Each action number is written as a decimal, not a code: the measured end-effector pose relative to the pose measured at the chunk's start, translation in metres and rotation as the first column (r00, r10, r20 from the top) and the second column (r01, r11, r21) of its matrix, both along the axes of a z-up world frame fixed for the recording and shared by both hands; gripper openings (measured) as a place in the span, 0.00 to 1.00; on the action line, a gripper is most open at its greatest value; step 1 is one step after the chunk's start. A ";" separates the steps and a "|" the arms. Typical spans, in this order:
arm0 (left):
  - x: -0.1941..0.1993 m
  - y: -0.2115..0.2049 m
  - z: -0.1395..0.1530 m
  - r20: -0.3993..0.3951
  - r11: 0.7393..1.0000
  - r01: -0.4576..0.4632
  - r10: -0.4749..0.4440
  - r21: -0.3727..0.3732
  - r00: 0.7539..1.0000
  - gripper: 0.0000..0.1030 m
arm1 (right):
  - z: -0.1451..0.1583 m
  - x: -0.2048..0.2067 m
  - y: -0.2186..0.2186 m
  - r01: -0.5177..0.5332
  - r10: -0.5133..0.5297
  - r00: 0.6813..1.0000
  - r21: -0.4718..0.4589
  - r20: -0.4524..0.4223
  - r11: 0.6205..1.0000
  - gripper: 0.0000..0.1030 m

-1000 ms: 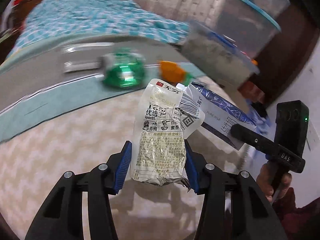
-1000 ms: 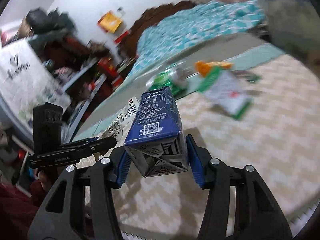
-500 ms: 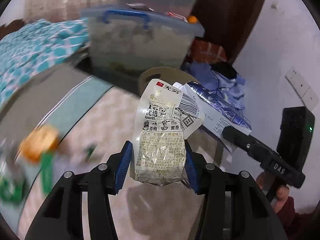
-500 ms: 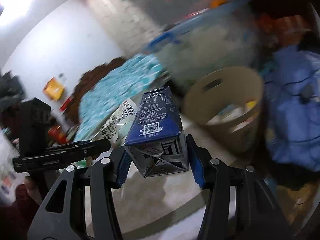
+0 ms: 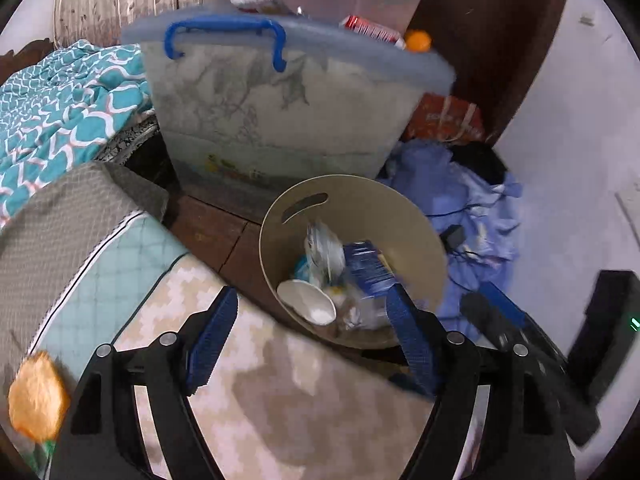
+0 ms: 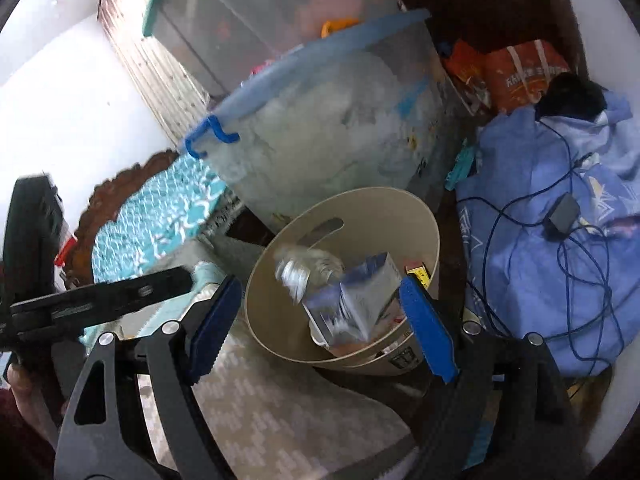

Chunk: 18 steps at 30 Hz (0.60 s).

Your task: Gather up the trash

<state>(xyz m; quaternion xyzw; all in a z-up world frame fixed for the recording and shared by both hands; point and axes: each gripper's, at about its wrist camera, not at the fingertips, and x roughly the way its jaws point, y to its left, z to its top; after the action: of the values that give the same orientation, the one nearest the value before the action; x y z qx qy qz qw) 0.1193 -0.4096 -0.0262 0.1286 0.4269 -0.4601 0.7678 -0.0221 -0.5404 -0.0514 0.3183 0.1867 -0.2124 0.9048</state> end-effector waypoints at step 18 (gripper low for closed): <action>0.017 0.375 0.011 -0.013 0.890 -0.451 0.451 -0.062 0.892 0.71 | 0.058 0.161 0.173 -0.645 0.649 0.760 0.088 -0.027 0.759 0.52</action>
<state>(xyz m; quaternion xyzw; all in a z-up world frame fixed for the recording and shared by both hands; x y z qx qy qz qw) 0.1364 -0.0349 -0.0153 0.0022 0.4296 -0.2827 0.8576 0.1391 -0.3679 0.0070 0.2613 0.3180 0.1113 0.9045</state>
